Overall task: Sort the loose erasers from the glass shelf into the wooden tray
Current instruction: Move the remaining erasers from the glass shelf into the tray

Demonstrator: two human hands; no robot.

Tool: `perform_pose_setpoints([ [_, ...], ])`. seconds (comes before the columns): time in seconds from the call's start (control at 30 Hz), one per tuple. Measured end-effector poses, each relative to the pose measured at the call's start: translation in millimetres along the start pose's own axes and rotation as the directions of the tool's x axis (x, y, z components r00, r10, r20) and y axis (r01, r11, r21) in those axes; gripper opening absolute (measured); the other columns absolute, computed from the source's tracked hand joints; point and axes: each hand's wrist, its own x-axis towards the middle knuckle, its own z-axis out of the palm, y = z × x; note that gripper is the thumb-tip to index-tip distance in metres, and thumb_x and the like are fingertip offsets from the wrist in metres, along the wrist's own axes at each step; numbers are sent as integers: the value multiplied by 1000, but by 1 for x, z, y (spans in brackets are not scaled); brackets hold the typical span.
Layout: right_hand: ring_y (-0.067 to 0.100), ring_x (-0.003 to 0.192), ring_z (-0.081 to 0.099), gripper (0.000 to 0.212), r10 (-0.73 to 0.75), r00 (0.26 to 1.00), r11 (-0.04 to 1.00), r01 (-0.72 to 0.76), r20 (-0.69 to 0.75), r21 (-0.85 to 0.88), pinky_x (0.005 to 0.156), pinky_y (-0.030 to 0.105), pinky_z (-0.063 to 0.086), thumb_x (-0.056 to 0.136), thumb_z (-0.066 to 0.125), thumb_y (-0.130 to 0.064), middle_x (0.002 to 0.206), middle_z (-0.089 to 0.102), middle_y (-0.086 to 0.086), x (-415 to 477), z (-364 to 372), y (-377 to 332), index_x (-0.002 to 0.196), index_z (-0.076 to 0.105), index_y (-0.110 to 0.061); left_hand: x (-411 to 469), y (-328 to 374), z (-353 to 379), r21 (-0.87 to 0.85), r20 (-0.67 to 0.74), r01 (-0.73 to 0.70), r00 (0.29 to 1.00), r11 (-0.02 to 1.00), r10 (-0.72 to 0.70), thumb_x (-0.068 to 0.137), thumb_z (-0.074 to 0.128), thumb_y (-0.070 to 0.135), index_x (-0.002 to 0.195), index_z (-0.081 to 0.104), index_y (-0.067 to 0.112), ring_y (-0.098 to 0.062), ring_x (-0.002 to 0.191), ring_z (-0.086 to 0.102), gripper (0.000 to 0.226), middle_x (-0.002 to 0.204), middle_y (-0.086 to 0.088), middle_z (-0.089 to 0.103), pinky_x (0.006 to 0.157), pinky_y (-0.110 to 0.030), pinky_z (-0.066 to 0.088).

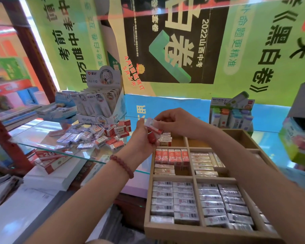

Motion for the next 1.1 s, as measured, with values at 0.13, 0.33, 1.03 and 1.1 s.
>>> perform_pose_setpoints([
  [0.13,-8,57,50,20,-18,1000,967,22,15,-255,58,5,36,86,67,-33,70,58,-16,1,-1,12,101,70,-19,-7,1,-2,-59,103,43,994,997,-37,98,31,45,94,48,7,-14,61,47,41,73,-7,51,57,-24,34],
  [0.33,2,71,54,19,10,999,925,6,39,-380,63,11,37,88,65,-30,79,58,-16,1,-3,21,102,70,-19,-8,-6,-7,271,133,-182,980,945,151,95,50,6,114,42,10,-21,91,61,22,107,-13,55,76,-27,50],
  [1.03,7,62,49,23,339,940,940,-340,-45,-16,55,16,40,87,66,-24,76,60,-3,3,2,16,106,68,-12,-2,-5,-36,432,43,-682,669,590,742,78,72,2,92,60,23,-9,84,62,27,87,-1,64,71,-16,50],
  [1.1,6,52,43,20,424,905,900,-417,-30,128,43,12,36,87,66,-25,60,58,-6,3,6,12,100,69,-9,-5,-7,-37,526,145,-722,596,448,790,78,74,5,93,58,27,-7,88,62,32,89,1,64,73,-15,50],
])
